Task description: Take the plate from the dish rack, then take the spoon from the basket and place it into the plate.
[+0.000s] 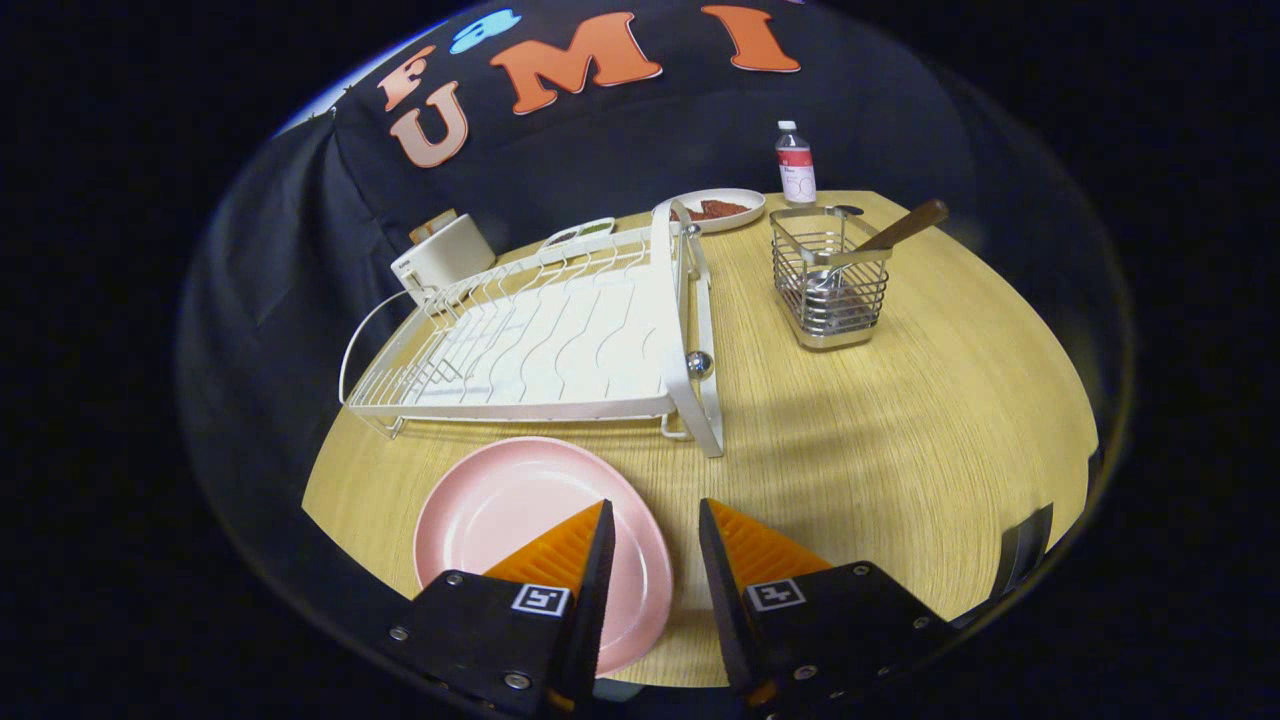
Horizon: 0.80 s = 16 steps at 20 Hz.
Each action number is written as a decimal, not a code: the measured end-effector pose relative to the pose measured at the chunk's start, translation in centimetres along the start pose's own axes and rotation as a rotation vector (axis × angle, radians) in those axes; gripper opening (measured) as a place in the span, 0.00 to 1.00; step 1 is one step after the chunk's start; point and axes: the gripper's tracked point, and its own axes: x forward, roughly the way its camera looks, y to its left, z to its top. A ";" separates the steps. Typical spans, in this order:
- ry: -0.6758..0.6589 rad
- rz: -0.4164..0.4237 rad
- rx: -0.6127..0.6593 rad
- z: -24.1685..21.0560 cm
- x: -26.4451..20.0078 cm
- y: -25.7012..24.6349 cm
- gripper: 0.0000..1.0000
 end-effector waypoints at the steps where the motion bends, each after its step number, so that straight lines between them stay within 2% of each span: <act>1: -0.027 -0.001 -0.013 0.5 -0.2 -0.2 0.53; 6: -0.216 -0.032 -0.034 4.9 -2.1 -2.9 0.60; 11: -0.391 -0.103 -0.044 9.8 -3.2 -6.9 0.74; 16: -0.486 -0.192 -0.022 13.8 -1.8 -11.8 0.76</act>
